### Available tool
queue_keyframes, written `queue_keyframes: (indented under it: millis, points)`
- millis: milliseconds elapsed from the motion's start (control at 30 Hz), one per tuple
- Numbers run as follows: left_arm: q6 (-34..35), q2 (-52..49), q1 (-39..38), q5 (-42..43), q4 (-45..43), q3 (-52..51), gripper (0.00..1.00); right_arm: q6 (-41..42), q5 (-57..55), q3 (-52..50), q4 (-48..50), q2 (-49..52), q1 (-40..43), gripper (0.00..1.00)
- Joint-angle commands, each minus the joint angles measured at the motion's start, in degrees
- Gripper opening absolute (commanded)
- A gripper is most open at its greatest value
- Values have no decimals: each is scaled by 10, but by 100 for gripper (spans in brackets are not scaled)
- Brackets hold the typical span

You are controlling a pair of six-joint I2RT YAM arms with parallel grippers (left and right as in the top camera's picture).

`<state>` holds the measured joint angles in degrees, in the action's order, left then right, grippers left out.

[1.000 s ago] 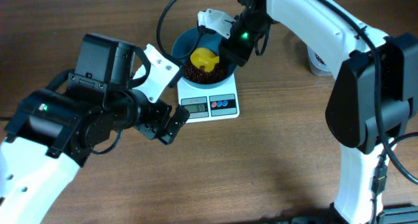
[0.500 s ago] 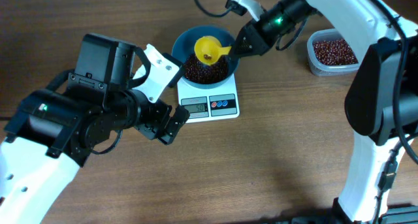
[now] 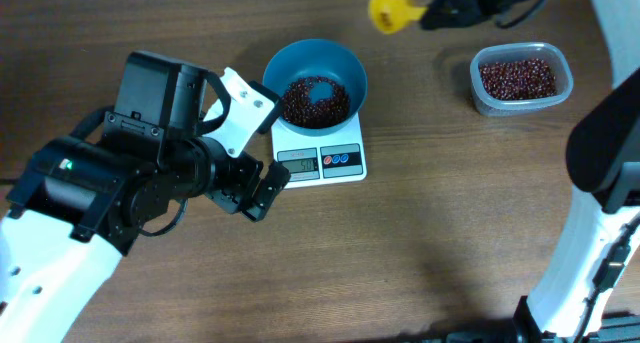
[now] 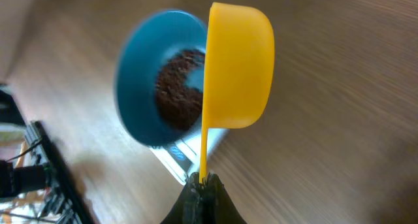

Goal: Scoop item into bowl and weigh 50g on scale
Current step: 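Lift the scoop out of the bowl and move it right over the tub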

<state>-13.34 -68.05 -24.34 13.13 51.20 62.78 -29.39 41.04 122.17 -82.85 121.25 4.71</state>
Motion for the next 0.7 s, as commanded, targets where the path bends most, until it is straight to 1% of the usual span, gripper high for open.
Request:
queue_keyframes:
  millis: [0,167,233,300,400,500,667]
  points:
    - [-9,-1,1,6,1,9,99,12,-70,23,-41,-21,49,4]
    - [-9,-1,1,6,1,9,99,12,-165,23,-125,-21,130,4]
    - [-9,-1,1,6,1,9,99,20,-210,23,-129,-21,152,4]
    - [-9,-1,1,6,1,9,99,35,-276,22,-104,-21,166,4]
    - [-9,-1,1,6,1,9,99,42,-375,22,-68,-21,155,4]
    - [-9,-1,1,6,1,9,99,58,-470,22,-65,-21,128,4]
    - [-9,-1,1,6,1,9,99,63,-541,22,-67,-21,74,4]
